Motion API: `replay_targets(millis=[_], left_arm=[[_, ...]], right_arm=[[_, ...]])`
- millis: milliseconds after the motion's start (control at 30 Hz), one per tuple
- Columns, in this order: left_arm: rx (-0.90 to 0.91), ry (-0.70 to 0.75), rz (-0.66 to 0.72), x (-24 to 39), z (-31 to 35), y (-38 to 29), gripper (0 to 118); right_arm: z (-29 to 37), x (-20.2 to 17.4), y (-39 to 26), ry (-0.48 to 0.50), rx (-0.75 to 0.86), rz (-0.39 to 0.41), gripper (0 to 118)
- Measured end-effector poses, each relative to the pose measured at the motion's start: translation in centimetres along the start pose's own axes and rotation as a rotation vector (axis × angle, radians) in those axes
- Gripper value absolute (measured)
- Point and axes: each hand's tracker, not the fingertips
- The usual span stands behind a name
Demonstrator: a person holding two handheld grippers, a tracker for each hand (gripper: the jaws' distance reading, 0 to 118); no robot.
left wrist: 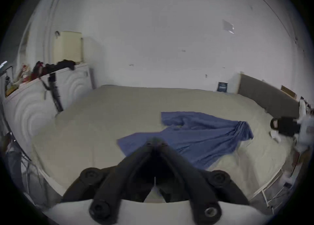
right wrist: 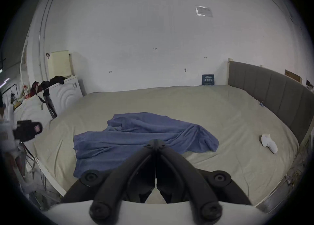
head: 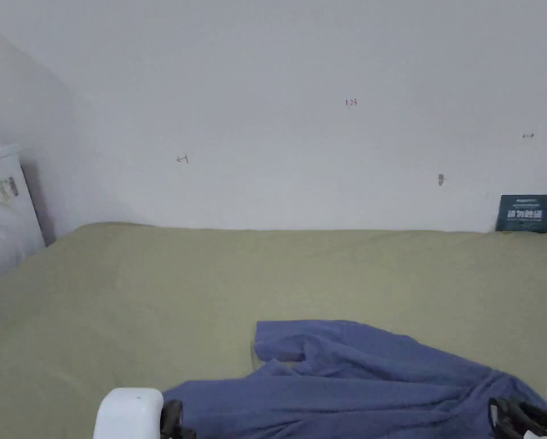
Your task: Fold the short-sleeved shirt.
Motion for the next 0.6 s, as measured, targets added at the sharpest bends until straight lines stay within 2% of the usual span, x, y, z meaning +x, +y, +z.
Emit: replay_targets(millis=[67,300,533,600], left_arm=[[-0.078,-0.002,0.043,-0.2,1.3,-1.8,0],[-0.198,0.012,0.14,-3.3,-2.2,-4.7,0],[-0.26,0.029,0.205,-10.1,-12.7,-0.5,0],[-0.295,-0.076,0.172,-11.8,-17.2,1.7,0]], right_arm=[[0.6,-0.4,-0.8,0.016,-0.001,0.001,2],[0.8,-1.4,-2.8,0.045,-0.065,0.018,2],[-1.5,-0.8,-2.0,0.04,-0.087,0.015,2],[-2.3,-0.6,-1.6,0.035,-0.102,0.016,2]])
